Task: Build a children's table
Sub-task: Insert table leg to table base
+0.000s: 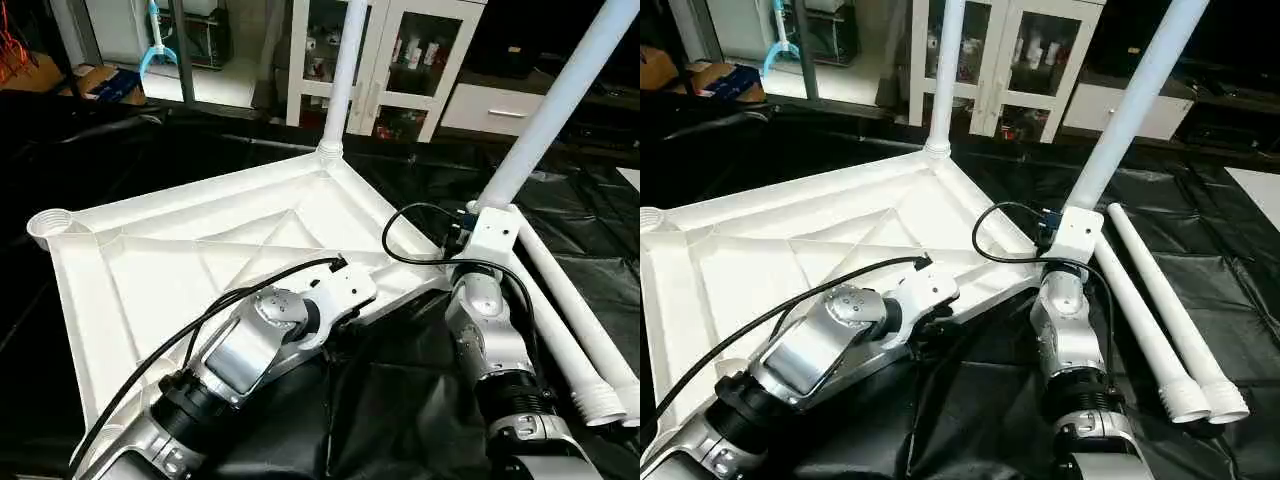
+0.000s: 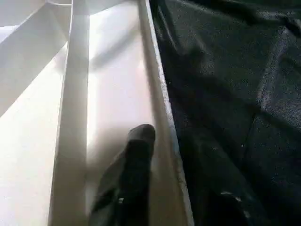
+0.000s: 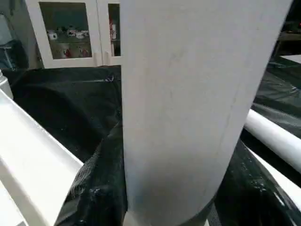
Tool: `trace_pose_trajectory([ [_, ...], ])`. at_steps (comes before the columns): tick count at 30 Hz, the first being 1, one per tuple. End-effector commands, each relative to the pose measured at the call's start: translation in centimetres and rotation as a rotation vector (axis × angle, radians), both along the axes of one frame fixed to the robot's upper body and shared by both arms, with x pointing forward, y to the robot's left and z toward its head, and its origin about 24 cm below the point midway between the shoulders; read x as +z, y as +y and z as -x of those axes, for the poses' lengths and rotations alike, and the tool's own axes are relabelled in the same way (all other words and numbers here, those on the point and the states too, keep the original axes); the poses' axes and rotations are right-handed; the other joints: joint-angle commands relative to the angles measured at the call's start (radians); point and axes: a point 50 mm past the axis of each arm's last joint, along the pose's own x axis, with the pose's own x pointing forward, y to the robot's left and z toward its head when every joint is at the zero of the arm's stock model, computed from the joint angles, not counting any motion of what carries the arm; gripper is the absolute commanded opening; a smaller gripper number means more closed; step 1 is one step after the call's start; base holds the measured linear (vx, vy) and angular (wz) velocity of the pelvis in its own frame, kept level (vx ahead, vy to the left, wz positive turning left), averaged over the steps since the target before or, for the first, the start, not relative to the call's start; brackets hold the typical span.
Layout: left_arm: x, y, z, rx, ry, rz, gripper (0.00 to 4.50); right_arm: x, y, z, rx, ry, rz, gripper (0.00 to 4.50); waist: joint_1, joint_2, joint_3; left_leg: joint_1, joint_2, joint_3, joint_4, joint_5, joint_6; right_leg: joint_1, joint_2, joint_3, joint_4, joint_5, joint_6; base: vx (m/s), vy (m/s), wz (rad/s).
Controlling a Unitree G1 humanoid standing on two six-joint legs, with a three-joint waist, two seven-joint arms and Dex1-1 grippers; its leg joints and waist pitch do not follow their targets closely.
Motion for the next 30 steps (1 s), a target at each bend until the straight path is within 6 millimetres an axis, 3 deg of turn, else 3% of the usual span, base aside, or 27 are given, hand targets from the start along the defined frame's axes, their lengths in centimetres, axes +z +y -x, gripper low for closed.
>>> trace_pose_trajectory([
  [1,-1.3,0.6,0.2,0.016,0.041,-0.063,1.01,-3.3,0.6,1.4,0.021,0.162,-0.032,1.86,0.001,0.020,-0.039,0.017,0.048,-0.023,-0.077,-0.151,-0.039,0.017,-0.061,0.033,-0.059,0.044,-0.181,0.000,0.000,0.00],
  [4,-1.4,0.8,0.2,0.017,0.042,-0.071,0.74,-3.2,0.7,1.3,0.030,0.150,-0.047,1.86,0.001,0.020,-0.038,0.017,0.049,-0.023,-0.078,-0.151,-0.039,0.017,-0.061,0.033,-0.059,0.049,-0.183,0.000,0.000,0.00],
  [5,-1.4,0.8,0.2,0.018,0.043,-0.071,0.58,-3.0,0.8,1.3,0.043,0.138,-0.055,1.86,0.002,0.025,-0.038,0.017,0.049,-0.024,-0.078,-0.154,-0.040,0.017,-0.061,0.033,-0.059,0.047,-0.183,0.000,0.000,0.00],
  [8,-1.4,0.9,0.1,0.020,0.043,-0.072,0.41,-2.9,1.0,1.3,0.066,0.122,-0.074,2.56,0.001,0.022,-0.038,0.017,0.049,-0.024,-0.078,-0.171,-0.041,0.017,-0.061,0.033,-0.061,0.031,-0.181,0.000,0.000,0.00],
  [11,-1.4,1.0,0.1,0.020,0.044,-0.072,0.21,-2.6,1.4,1.2,0.095,0.110,-0.079,2.82,-0.001,0.019,-0.036,0.013,0.049,-0.025,-0.081,-0.187,-0.038,0.018,-0.063,0.033,-0.064,-0.008,-0.185,0.000,0.000,0.00],
  [15,-1.4,1.0,0.1,0.018,0.044,-0.071,0.09,-2.4,1.7,1.1,0.118,0.101,-0.084,3.03,0.000,0.024,-0.033,0.016,0.050,-0.025,-0.082,-0.221,-0.046,0.009,-0.064,0.034,-0.072,-0.089,-0.177,0.000,0.000,0.00],
  [16,-1.4,1.0,0.1,0.017,0.044,-0.070,0.01,-2.4,1.7,1.1,0.118,0.101,-0.085,3.26,0.000,0.025,-0.033,0.016,0.050,-0.025,-0.083,-0.221,-0.047,0.008,-0.064,0.034,-0.072,-0.092,-0.175,0.000,0.000,0.00],
  [23,-1.6,1.6,0.0,0.005,0.038,-0.075,0.00,-1.9,2.2,1.4,0.206,0.079,-0.081,3.75,0.004,0.026,-0.036,0.014,0.049,-0.024,-0.079,-0.159,-0.034,0.014,-0.062,0.033,-0.062,0.016,-0.181,0.000,0.000,0.00],
  [27,-1.5,2.3,0.0,-0.049,0.017,-0.077,0.00,-1.5,3.1,2.2,0.344,0.082,-0.107,4.07,0.007,0.025,-0.035,0.012,0.049,-0.025,-0.080,-0.147,-0.015,0.020,-0.062,0.034,-0.062,0.034,-0.177,0.000,0.000,0.00],
  [30,-1.5,3.3,0.1,-0.080,0.030,-0.085,0.00,-1.3,3.2,3.3,0.454,0.097,-0.090,4.07,0.005,0.028,-0.034,0.015,0.052,-0.026,-0.082,-0.157,-0.025,0.017,-0.062,0.032,-0.062,0.012,-0.185,0.000,0.000,0.00],
])
